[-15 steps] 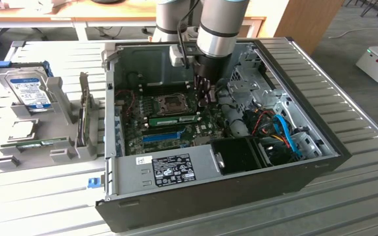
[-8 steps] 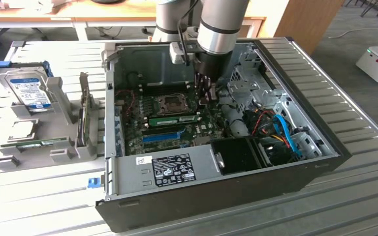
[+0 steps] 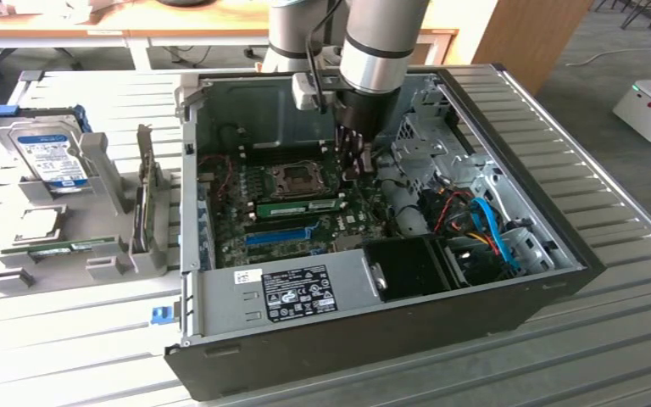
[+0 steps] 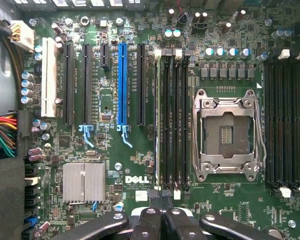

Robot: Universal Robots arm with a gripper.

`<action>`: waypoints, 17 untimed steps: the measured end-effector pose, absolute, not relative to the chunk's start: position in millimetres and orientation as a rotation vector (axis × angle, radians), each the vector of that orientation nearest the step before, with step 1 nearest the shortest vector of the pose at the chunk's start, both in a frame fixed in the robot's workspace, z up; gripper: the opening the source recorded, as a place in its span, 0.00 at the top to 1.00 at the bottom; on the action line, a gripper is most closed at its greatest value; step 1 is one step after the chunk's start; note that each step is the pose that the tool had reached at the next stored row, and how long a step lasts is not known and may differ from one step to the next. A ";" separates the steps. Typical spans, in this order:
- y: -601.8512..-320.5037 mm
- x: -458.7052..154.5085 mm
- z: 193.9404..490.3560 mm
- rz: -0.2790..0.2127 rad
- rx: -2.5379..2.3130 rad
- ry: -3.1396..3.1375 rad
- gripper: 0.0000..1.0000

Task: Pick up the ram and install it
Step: 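Press down the ram until it locks into place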

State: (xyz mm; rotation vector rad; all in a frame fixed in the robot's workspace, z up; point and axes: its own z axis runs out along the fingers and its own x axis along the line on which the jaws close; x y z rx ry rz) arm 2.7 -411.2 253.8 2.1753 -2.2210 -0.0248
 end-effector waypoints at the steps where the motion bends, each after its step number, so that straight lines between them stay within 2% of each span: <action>1: -411.2 2.6 253.8 -0.025 2.175 -2.221 0.89; 17: -411.2 -25.0 253.7 -0.025 2.175 -2.221 0.89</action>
